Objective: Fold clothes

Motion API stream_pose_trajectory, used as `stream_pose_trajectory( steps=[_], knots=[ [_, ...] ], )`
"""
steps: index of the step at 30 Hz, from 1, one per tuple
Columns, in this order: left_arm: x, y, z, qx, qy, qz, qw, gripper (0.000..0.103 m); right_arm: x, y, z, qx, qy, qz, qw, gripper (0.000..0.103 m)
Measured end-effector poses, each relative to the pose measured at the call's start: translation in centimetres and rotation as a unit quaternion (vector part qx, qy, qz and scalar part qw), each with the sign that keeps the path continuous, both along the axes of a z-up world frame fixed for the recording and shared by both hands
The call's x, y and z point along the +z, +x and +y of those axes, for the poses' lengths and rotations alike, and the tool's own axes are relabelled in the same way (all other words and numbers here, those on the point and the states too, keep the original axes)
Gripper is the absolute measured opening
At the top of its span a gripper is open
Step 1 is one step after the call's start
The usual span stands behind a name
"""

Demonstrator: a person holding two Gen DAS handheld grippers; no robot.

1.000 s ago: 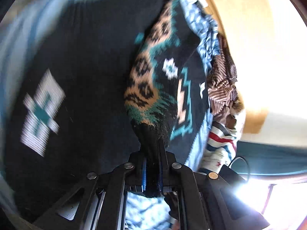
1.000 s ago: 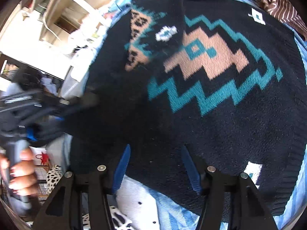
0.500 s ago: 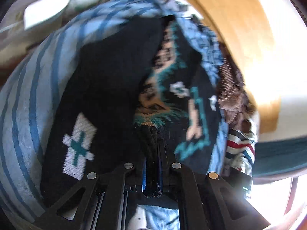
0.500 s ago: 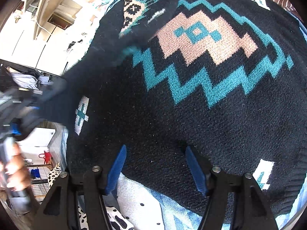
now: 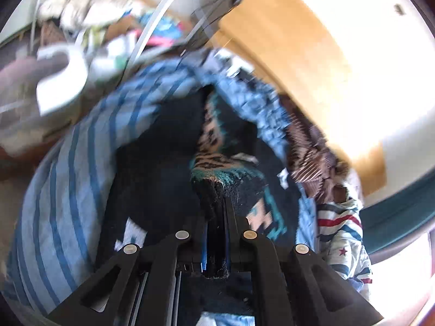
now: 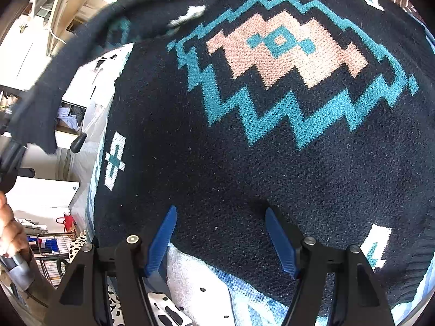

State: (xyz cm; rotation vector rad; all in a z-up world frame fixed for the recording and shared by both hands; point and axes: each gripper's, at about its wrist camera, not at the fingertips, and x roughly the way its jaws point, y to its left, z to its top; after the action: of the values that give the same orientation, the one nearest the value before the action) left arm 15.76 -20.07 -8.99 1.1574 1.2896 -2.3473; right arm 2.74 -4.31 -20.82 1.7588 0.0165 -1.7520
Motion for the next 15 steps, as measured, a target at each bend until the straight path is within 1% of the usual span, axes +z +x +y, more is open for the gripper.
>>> stream_pose_trajectory(
  steps=[1,2,3,4,6,8,11,12,13,14,15],
  knots=[
    [-2.3,0.0,-0.1,0.005,0.029,-0.030,0.9991,0.009,0.0,-0.1,-0.1,-0.002,0.000,-0.001,1.000,0.072],
    [-4.7,0.1,-0.2,0.011,0.059,-0.062,0.9962,0.009,0.1,-0.1,-0.1,-0.003,-0.001,-0.002,1.000,0.072],
    [-7.0,0.2,-0.3,0.017,0.090,-0.094,0.9914,0.009,0.1,-0.2,-0.1,-0.004,-0.001,-0.002,1.000,0.072],
    [-8.5,0.5,-0.2,0.022,0.111,-0.109,0.9876,0.009,0.3,-0.4,-0.1,-0.004,0.001,0.000,1.000,0.072],
    [-8.9,0.4,0.1,0.022,0.111,-0.120,0.9864,0.009,0.7,-0.9,-0.3,-0.004,0.005,0.009,1.000,0.072],
    [-9.0,0.3,0.4,0.020,0.105,-0.130,0.9857,0.009,2.0,-2.7,-2.0,-0.009,0.014,0.048,0.999,0.071],
    [-9.1,0.2,0.9,0.017,0.098,-0.145,0.9845,0.009,3.9,-5.4,-4.6,-0.017,0.028,0.107,0.994,0.065],
    [-9.0,-0.1,1.1,0.013,0.090,-0.154,0.9840,0.009,4.5,-6.3,-5.4,-0.020,0.032,0.127,0.991,0.063],
    [-9.0,-0.5,1.3,0.009,0.085,-0.163,0.9828,0.009,5.2,-7.2,-6.3,-0.022,0.037,0.146,0.988,0.059],
    [-9.0,-0.8,1.4,0.005,0.083,-0.173,0.9814,0.009,5.8,-8.1,-7.1,-0.025,0.041,0.166,0.985,0.051],
    [-9.1,-1.1,1.4,0.003,0.085,-0.180,0.9799,0.009,6.5,-8.9,-8.0,-0.027,0.046,0.185,0.981,0.049]
  ],
)
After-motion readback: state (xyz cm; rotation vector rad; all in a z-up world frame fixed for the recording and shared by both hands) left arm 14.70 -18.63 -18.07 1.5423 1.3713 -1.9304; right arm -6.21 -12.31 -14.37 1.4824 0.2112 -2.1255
